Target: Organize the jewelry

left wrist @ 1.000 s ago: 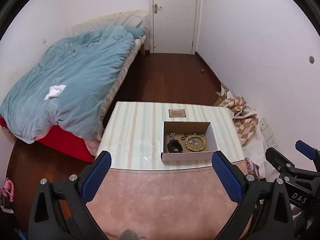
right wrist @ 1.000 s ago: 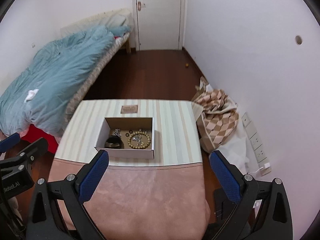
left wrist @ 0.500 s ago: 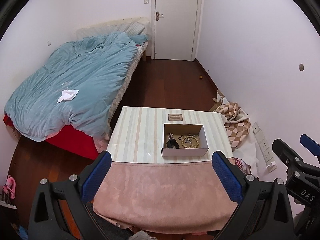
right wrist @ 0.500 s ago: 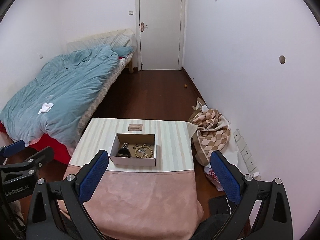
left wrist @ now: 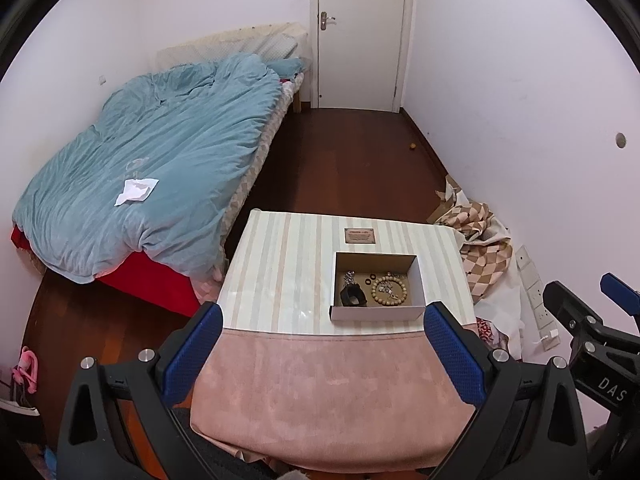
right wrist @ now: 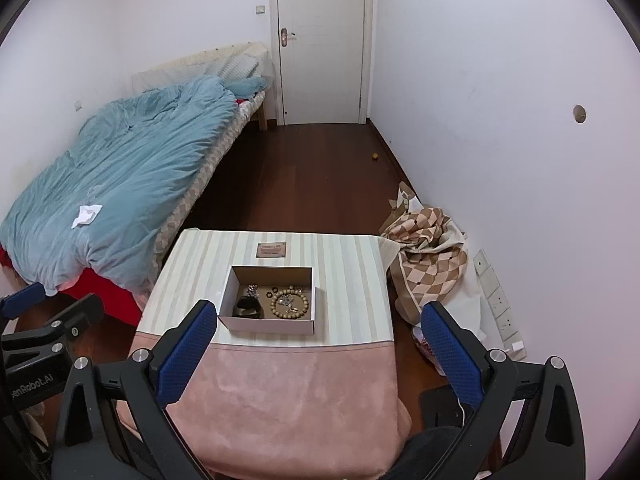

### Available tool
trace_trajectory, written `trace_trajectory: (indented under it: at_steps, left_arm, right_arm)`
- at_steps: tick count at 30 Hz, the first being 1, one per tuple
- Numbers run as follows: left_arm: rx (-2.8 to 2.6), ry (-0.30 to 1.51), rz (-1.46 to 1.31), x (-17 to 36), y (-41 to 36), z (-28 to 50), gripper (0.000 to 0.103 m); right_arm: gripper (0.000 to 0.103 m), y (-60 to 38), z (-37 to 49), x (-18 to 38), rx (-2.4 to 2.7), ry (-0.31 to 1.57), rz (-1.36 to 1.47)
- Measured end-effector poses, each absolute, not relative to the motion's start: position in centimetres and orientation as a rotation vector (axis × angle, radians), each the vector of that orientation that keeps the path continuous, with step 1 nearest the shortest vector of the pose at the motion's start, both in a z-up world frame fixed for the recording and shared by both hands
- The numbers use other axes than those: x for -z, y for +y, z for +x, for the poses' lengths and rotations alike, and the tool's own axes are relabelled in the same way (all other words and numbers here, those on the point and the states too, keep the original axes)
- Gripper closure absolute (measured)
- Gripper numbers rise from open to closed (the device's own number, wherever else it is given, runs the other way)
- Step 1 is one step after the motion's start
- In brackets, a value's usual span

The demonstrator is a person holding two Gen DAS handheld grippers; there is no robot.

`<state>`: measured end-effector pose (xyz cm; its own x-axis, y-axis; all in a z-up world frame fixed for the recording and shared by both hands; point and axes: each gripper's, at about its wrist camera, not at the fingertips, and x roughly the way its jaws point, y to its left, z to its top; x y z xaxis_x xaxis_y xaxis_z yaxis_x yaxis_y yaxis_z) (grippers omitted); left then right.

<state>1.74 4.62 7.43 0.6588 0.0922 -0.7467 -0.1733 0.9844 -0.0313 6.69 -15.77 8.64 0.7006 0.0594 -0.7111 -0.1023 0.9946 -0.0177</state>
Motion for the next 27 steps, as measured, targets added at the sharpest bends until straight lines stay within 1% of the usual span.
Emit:
trace_trajectory:
  at_steps: [12, 18, 27]
  left_arm:
    - [-0.169, 0.915, -0.086, -5.4, 5.2, 5.5, 0.0]
    - [-0.167, 0.941, -0.083, -4.5, 5.0, 6.4, 0.0]
    - [-0.175, 0.952, -0.099, -3.9, 5.2, 6.9, 0.0]
  right_arm:
    - [0.0, -15.4, 11.1, -6.3, -0.085, 0.873, -0.069]
    - [0.0, -15.4, 12.0, -5.2, -0.072, 0.9, -0.077]
    - [0.0, -15.2, 12.5, -4.9, -0.071, 0.914, -0.095]
